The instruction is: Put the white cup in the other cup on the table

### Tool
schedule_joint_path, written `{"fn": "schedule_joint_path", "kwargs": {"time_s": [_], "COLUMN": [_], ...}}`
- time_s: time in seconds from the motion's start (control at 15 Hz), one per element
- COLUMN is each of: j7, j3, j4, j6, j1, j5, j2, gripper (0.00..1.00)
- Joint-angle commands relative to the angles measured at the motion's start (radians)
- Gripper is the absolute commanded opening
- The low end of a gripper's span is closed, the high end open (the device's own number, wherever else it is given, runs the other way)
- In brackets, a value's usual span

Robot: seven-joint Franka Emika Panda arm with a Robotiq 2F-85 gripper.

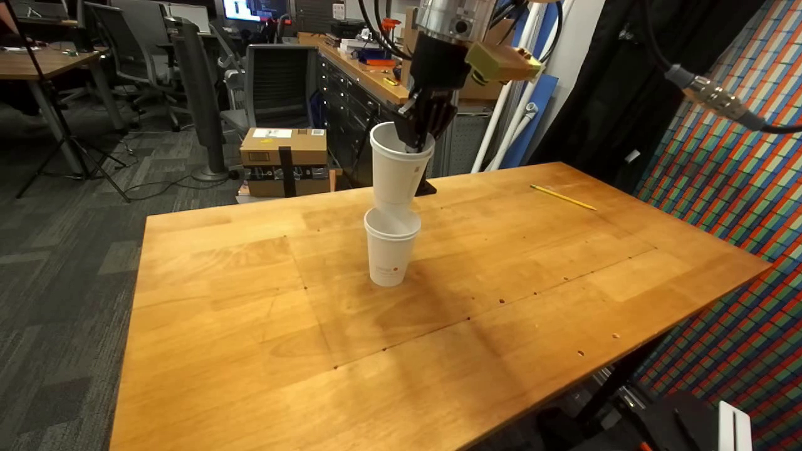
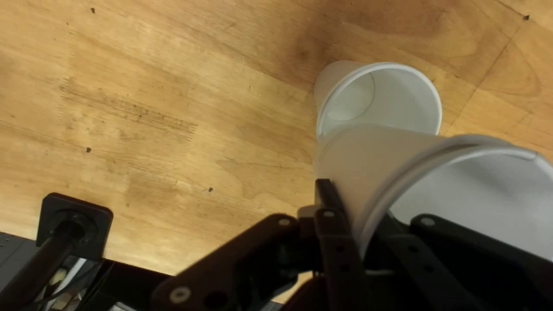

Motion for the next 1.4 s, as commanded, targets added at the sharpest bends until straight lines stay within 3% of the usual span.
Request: {"fn": "schedule_joint_path", "kwargs": {"time_s": [0.0, 0.93, 1.0, 1.07, 1.13, 1.33], "j7": [0.006, 0.025, 0.027, 0.031, 0.03, 0.031], "j3": [0.008, 0.036, 0.041, 0.045, 0.048, 0.055], "j4": [-0.024, -0.088, -0.092, -0.095, -0.096, -0.099], "j6": [0.015, 0.033, 0.036, 0.036, 0.035, 0.034], "j1": [0.0, 0.019, 0.022, 0.025, 0.028, 0.032], "j5": [-0.021, -0.07, -0.072, -0.077, -0.079, -0.078], "j2": [-0.026, -0.048, -0.048, -0.047, -0.047, -0.046], "gripper": [0.0, 0.01, 0.06, 0.27, 0.3, 0.54]}}
